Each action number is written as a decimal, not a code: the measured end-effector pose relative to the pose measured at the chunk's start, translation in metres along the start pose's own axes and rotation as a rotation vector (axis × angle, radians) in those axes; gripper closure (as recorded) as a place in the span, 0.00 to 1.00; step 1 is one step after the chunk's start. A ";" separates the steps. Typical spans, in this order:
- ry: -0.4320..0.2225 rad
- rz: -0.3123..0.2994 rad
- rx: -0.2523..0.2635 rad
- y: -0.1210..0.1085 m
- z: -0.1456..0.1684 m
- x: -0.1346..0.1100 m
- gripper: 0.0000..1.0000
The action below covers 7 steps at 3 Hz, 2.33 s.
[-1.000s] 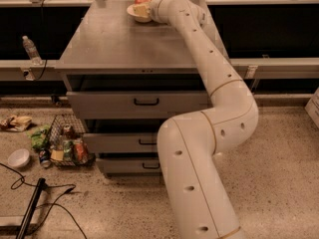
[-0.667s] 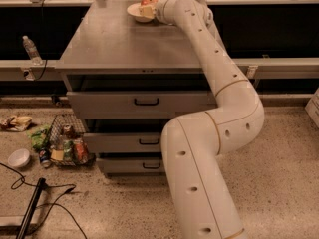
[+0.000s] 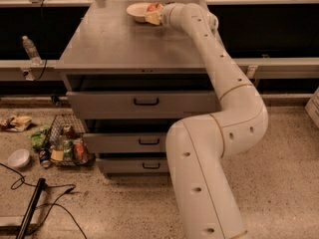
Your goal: Place apple into paper bowl
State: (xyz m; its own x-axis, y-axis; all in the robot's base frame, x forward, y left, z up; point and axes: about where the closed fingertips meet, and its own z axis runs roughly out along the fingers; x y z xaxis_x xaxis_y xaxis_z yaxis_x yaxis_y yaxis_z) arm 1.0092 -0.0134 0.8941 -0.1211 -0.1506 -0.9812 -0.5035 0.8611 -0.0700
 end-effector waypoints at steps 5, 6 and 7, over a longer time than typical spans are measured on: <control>0.028 0.018 0.009 -0.013 -0.004 0.019 0.00; -0.035 -0.040 0.080 -0.044 -0.032 -0.024 0.00; -0.092 -0.102 0.200 -0.097 -0.087 -0.075 0.00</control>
Offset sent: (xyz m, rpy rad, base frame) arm 0.0517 -0.0280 -0.0217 0.0260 0.1053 0.0100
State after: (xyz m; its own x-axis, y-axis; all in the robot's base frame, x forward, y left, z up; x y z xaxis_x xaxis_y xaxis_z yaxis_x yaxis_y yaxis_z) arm 0.9927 -0.1275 0.9898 0.0052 -0.2051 -0.9787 -0.3283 0.9241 -0.1954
